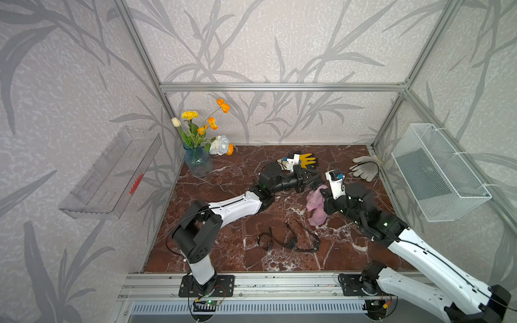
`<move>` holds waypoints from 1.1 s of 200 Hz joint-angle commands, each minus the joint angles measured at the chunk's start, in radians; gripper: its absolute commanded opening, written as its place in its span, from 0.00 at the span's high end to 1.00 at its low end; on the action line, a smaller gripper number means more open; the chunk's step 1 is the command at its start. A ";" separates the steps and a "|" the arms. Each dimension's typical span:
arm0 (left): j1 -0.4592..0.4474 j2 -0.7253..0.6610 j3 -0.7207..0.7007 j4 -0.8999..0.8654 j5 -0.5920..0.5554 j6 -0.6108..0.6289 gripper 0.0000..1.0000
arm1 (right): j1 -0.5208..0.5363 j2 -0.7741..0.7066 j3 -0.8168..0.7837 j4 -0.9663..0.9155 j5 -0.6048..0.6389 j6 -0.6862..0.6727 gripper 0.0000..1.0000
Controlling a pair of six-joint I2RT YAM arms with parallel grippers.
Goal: Wipe the watch dial
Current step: Wipe the dirt from the watch dial, then place the watch at the center of the board.
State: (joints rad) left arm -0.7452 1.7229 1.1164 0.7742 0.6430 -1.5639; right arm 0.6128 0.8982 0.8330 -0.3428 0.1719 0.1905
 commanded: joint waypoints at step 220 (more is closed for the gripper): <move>0.157 0.306 0.564 -1.506 -0.235 0.931 1.00 | -0.398 -0.233 -0.242 -0.115 -0.198 0.195 1.00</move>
State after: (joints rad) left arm -0.6052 1.9644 1.5806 -0.5571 0.4770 -0.7517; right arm 0.2203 0.6788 0.5934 -0.4549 -0.0063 0.3740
